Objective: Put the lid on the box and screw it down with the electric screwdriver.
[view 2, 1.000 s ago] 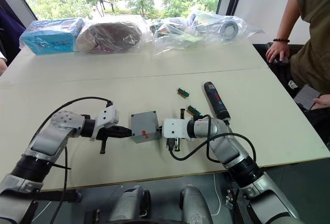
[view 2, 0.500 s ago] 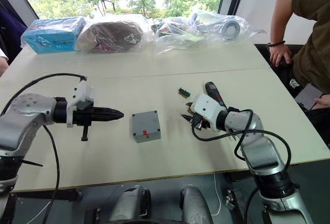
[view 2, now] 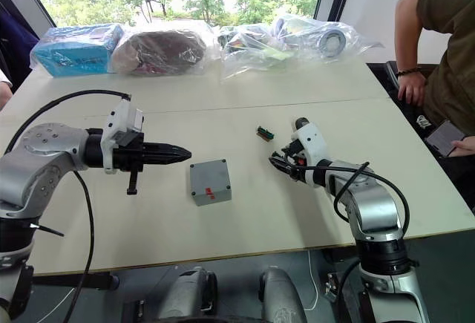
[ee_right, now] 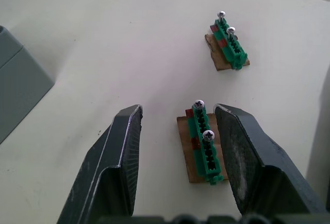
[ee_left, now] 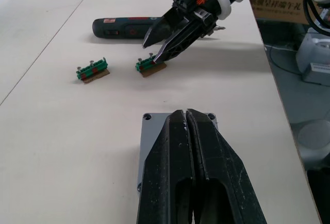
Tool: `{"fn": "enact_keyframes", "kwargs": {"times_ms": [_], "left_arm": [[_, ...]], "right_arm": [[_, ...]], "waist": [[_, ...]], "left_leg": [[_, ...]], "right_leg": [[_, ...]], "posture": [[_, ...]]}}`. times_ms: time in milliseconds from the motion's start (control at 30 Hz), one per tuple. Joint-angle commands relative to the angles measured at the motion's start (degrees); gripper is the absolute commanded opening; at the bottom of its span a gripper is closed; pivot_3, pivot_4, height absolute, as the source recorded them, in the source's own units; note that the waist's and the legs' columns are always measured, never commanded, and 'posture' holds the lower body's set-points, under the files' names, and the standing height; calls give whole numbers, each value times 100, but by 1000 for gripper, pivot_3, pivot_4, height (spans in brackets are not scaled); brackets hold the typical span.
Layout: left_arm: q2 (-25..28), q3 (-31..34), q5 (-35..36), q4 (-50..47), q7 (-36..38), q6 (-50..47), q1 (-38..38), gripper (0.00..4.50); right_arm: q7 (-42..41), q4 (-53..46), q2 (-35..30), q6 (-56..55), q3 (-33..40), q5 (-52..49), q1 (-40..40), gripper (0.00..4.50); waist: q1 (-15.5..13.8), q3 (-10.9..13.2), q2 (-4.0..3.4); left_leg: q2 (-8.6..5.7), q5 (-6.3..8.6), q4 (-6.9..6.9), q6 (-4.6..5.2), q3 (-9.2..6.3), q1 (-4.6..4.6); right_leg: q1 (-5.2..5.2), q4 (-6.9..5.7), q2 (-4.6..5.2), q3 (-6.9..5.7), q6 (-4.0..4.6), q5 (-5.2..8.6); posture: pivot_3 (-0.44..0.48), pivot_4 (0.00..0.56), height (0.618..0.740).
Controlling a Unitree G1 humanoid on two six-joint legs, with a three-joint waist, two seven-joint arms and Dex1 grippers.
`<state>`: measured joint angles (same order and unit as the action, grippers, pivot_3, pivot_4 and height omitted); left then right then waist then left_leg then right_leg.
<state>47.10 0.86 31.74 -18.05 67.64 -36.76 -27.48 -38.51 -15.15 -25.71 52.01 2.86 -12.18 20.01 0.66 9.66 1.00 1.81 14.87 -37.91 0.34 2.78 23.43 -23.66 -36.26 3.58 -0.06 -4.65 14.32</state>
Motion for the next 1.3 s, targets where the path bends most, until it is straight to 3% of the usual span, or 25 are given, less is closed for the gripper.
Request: {"fn": "enact_keyframes", "kwargs": {"times_ms": [33, 800, 1000, 1300], "left_arm": [[56, 24, 39, -157, -27, 75, -79, 0], [19, -18, 29, -211, -107, 112, -21, 0], [8, -38, 34, -203, -140, 112, -19, 0], [41, -47, 37, -189, -174, 119, -5, 0]], "right_arm": [[50, 0, -84, -117, 55, -149, 68, 2298], [160, 445, -242, -409, -72, -191, 193, 2298], [183, 439, -224, -354, -58, -307, 266, 86], [243, 389, -299, -280, -55, -384, 310, 86]], "waist": [[1, 0, 0], [5, 1, 0], [2, 2, 0], [4, 3, 0]], "left_leg": [[0, 0, 0, 0, 0, 0], [0, 0, 0, 0, 0, 0], [0, 0, 0, 0, 0, 0], [1, 0, 1, 0, 0, 0]], "right_leg": [[0, 0, 0, 0, 0, 0], [-1, 0, -1, 1, 0, 0], [-1, 0, -1, 1, 0, 0], [-1, 0, -1, 1, 0, 0]], "posture": [[0, 150, 740], [0, 150, 740], [0, 150, 740], [0, 150, 740]]}}
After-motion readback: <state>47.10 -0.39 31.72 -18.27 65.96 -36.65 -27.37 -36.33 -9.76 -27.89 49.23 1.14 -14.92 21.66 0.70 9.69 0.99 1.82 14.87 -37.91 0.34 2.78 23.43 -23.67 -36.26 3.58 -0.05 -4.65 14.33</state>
